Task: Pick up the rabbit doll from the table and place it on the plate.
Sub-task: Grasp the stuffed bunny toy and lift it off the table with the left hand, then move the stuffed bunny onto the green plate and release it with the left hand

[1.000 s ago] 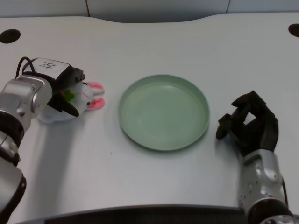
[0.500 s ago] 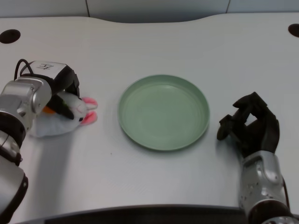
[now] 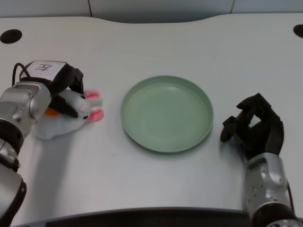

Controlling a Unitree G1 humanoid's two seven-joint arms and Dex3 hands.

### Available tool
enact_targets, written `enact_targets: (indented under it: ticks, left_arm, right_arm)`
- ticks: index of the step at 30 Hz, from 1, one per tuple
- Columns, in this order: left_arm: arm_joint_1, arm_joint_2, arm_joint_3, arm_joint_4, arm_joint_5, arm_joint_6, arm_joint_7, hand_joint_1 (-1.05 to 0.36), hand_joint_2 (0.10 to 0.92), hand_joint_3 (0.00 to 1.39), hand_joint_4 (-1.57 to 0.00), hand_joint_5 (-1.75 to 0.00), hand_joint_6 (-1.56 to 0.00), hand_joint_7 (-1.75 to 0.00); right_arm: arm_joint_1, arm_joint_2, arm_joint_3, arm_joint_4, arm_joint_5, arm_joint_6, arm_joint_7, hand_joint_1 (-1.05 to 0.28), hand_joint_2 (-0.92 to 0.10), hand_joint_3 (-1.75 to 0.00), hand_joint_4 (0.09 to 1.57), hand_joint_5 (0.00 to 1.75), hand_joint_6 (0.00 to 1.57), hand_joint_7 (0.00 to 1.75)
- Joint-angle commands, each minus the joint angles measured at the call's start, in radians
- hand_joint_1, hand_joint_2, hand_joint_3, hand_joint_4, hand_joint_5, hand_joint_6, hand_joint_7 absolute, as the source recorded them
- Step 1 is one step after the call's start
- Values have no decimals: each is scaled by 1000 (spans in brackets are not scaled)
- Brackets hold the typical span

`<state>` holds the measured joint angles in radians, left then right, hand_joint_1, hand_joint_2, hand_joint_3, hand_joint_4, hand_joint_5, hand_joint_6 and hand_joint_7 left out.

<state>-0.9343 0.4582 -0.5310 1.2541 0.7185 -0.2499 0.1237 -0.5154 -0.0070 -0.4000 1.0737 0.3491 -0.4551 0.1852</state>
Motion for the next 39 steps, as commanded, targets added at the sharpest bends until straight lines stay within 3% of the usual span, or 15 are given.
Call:
enact_targets:
  ticks: [1,4,9,12,16,22,25,31,34,39]
  left_arm:
    - [-5,27,35,-18,-33,-27,-2,-107,899,4,-879,-1702,-703,-1689]
    - [-22,39,57,-38,-51,-24,-19,-90,896,4,-862,-1742,-678,-1740]
    - [-62,73,93,-101,-71,-22,-60,-59,864,3,-888,-1746,-695,-1746]
    - [-81,89,117,-147,-84,-26,-78,-55,854,2,-918,-1746,-711,-1746]
    - [-94,94,128,-202,-78,-53,-74,-49,833,0,-912,-1746,-688,-1746]
    - [-108,58,117,-270,-65,-63,-96,-59,773,0,-891,-1746,-699,-1733]
    - [-116,37,114,-279,-64,-72,-107,-49,796,15,-898,-1746,-715,-1730]
    - [-148,-35,92,-280,-48,-69,-121,-85,787,7,-905,-1746,-736,-1697]
    - [-166,-69,77,-270,-35,-45,-132,-96,799,7,-894,-1686,-824,-1532]
    - [-175,-104,65,-255,-27,-56,-116,-96,803,5,-897,-1666,-844,-1497]
  right_arm:
    - [6,0,0,2,-3,8,-4,-1048,-278,-1564,1519,1490,1082,1746]
    - [3,1,-1,5,1,5,9,-1048,-275,-1541,1521,1488,1083,1745]
    - [-4,2,-5,19,2,2,1,-1048,-280,-1529,1531,1481,1096,1733]
    - [-10,1,-6,27,4,5,9,-1048,-269,-1529,1535,1483,1108,1725]
    - [-12,-1,0,29,-4,0,3,-1048,-271,-1546,1536,1505,1089,1744]
    - [-17,0,4,26,-11,15,-24,-1048,-261,-1576,1532,1487,1094,1746]
    - [-18,2,5,25,-13,14,-36,-1048,-259,-1596,1543,1483,1093,1746]
    - [-16,-2,4,32,-7,10,-11,-1048,-246,-1597,1549,1453,1088,1744]
    - [-14,0,5,30,-11,2,-18,-1048,-239,-1576,1557,1453,1092,1745]
    - [-11,5,6,22,-12,5,-24,-1048,-242,-1570,1560,1452,1093,1744]
